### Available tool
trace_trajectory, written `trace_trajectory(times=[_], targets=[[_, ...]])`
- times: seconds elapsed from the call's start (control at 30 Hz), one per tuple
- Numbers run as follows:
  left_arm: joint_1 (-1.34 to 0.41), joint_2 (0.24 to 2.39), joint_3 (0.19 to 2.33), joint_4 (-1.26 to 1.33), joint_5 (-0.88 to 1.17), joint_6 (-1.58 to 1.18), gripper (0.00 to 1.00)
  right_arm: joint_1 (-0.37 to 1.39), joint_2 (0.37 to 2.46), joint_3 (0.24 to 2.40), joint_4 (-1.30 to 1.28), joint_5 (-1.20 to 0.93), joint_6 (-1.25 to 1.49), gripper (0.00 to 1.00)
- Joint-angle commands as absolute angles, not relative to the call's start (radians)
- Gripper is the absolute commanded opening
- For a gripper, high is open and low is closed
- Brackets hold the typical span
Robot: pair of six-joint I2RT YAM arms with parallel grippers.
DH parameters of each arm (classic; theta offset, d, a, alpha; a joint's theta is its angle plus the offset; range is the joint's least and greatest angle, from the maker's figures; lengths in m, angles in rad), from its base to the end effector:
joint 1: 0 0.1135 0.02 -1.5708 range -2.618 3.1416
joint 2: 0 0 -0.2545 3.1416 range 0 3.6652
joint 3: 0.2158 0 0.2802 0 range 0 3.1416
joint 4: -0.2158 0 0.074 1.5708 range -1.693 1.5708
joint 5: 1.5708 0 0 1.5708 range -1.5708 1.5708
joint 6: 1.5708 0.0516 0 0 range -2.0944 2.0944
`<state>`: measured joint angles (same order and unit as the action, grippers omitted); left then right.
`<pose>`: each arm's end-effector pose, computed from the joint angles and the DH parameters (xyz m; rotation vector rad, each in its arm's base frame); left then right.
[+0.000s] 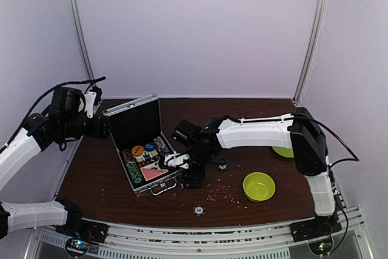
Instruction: Pack up texas hold em set
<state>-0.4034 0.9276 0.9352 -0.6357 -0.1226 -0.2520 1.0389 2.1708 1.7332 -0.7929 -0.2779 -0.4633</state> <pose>0.2250 -0.0892 0.3056 0.0979 2.2010 -0.2333 0.2304 0.4194 0.1454 -1.9942 2.0356 0.5209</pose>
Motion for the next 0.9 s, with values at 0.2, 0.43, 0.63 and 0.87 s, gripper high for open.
trace_trajectory(times=[0.2, 0.43, 0.63, 0.87], targets=[[-0.316, 0.906, 0.894, -0.566, 0.006, -0.242, 0.79, 1.046, 2.253, 1.807, -0.823, -0.266, -0.459, 0.72], [-0.31, 0.906, 0.891, -0.569, 0.0, -0.235, 0.79, 1.072, 2.276, 1.812, -0.834, -0.283, -0.48, 0.68], [-0.304, 0.916, 0.891, -0.571, 0.008, -0.235, 0.79, 1.081, 2.289, 1.805, -0.845, -0.279, -0.482, 0.58], [-0.296, 0.923, 0.893, -0.571, 0.012, -0.234, 0.79, 1.089, 2.275, 1.77, -0.832, -0.216, -0.493, 0.47]])
